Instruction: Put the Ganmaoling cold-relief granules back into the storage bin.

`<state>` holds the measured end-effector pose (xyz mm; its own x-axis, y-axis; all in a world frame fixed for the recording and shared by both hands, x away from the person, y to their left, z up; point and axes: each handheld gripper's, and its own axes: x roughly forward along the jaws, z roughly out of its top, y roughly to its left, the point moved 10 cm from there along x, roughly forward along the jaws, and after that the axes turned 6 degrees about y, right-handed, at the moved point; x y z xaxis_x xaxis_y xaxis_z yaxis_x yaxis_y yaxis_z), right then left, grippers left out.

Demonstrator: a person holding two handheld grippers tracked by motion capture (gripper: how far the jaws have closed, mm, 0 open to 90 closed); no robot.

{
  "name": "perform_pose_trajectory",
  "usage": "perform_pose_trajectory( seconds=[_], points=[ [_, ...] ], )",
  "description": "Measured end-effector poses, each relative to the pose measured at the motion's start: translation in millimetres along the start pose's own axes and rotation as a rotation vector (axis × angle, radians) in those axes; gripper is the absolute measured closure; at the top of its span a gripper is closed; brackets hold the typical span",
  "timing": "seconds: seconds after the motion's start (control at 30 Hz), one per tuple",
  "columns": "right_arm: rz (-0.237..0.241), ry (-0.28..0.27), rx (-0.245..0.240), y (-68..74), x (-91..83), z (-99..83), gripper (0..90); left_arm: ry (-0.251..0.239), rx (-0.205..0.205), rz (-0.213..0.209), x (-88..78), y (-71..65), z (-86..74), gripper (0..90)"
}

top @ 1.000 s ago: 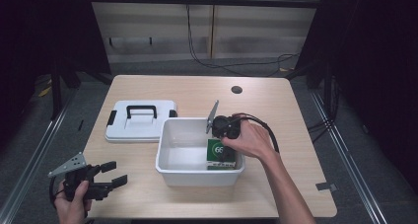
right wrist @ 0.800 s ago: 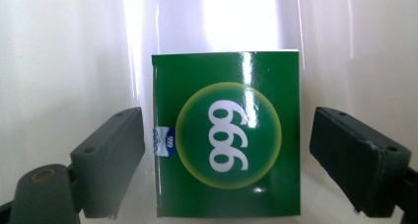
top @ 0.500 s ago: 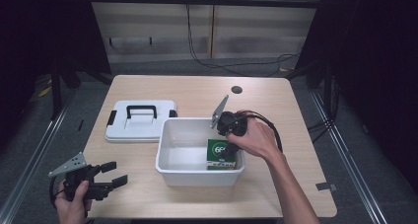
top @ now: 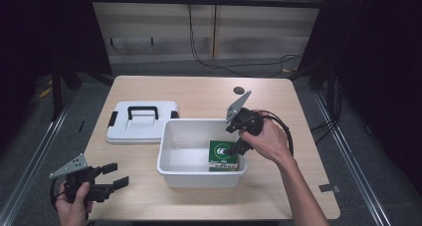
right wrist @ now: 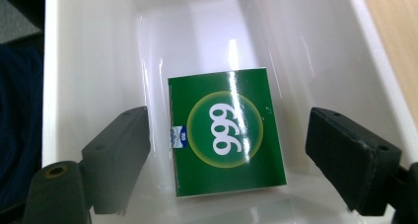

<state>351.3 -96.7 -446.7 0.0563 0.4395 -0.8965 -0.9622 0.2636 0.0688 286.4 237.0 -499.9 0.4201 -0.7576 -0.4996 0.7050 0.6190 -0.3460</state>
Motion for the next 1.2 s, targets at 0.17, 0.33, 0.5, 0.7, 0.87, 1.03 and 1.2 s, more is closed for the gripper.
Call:
perform_pose_trajectory(
  seconds=[0.17, 0.33, 0.5, 0.7, 0.87, 1.03, 1.2],
  points=[
    [-0.013, -0.069, 0.025, -1.7, -9.5, -6.8, 17.8, 0.001, -0.009, -0.008, 0.6, 0.1, -0.5, 18.7],
    [-0.048, -0.131, 0.061, -3.1, -20.8, -16.3, 18.3, 0.008, -0.007, -0.007, 1.7, -0.1, -0.9, 18.6],
    [-0.088, -0.228, 0.099, -1.3, -34.8, -28.3, 18.3, 0.0, -0.012, -0.007, 0.3, 0.6, -0.6, 18.6],
    [-0.123, -0.266, 0.135, -0.2, -43.5, -42.7, 17.8, 0.001, -0.009, -0.007, 0.7, -0.2, -0.4, 18.6],
    [-0.151, -0.275, 0.175, 0.5, -47.1, -60.3, 17.7, 0.001, -0.01, -0.007, 0.4, 0.0, -0.7, 18.6],
    [-0.182, -0.271, 0.21, 0.5, -48.4, -77.5, 17.2, 0.007, -0.009, -0.003, 1.6, 0.8, -0.7, 18.6],
    [-0.215, -0.279, 0.243, 4.2, -49.4, -94.8, 16.8, 0.008, -0.009, -0.002, 2.0, 0.8, -0.6, 18.6]
  ],
)
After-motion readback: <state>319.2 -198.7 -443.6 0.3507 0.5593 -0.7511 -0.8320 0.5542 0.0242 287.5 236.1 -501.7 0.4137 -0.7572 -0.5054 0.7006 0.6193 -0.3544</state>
